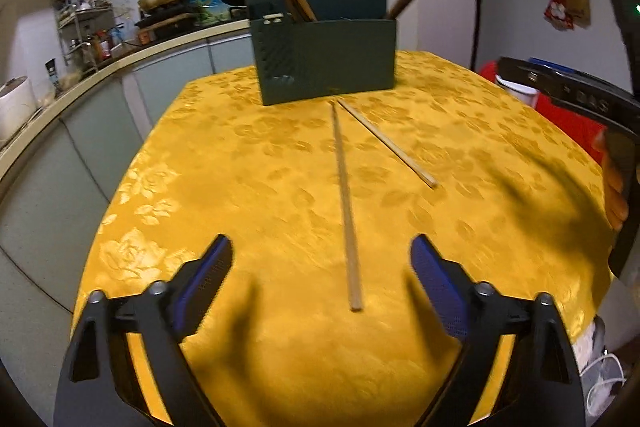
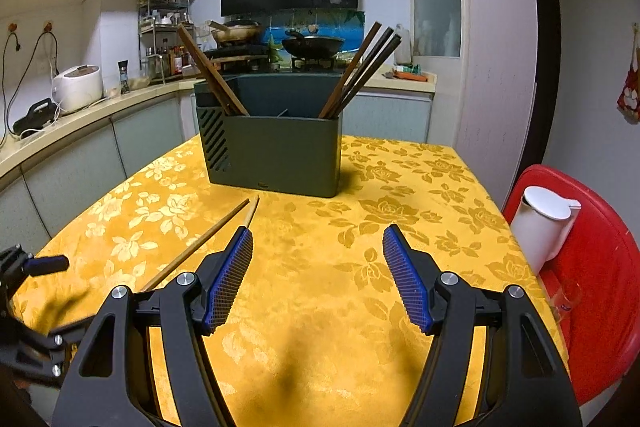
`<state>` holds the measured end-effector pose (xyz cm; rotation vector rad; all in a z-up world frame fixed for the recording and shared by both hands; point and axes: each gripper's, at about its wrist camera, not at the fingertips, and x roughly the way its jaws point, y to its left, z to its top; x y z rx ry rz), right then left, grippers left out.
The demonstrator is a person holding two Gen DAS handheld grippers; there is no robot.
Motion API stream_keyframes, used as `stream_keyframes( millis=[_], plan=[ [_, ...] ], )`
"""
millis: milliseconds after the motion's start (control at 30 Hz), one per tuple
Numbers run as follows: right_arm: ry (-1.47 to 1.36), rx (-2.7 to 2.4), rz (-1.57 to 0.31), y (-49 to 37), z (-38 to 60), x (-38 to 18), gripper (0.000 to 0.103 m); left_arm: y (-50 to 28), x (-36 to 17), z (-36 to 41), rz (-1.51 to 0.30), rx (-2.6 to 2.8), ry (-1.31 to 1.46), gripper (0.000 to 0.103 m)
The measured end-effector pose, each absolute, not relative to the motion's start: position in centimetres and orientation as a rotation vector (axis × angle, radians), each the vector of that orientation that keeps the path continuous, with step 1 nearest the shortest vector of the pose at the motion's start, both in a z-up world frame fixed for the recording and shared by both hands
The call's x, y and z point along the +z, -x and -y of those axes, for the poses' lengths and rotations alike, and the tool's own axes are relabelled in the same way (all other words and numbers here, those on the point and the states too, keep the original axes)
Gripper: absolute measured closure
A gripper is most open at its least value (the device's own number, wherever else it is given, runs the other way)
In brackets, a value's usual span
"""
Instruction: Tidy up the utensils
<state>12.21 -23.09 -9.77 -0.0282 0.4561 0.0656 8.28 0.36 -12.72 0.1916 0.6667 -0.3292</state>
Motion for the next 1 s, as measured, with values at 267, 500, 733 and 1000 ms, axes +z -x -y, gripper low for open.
stream_keyframes(
  millis=[267, 500, 733, 1000],
  plan=[
    [0.029, 0.077, -0.481, -12.5, 23.0, -10.4, 0.038, -8.6, -14.7, 0.9, -0.739, -0.366, -0.229, 0.067],
    [0.024, 0.109, -0.529, -12.9, 22.6, -11.2, 0.038, -7.8, -14.9, 1.9, -0.716, -0.407, -0.268, 0.094],
    [0.039, 0.162, -0.609, -13.7, 21.1, -12.4, 0.038, -8.2, -14.7, 1.5, -0.734, -0.388, -0.234, 0.096],
    [0.074, 0.267, -0.738, -15.1, 17.7, -14.9, 0.045, -8.5, -13.5, 0.4, -0.711, -0.357, -0.191, 0.097]
  ],
)
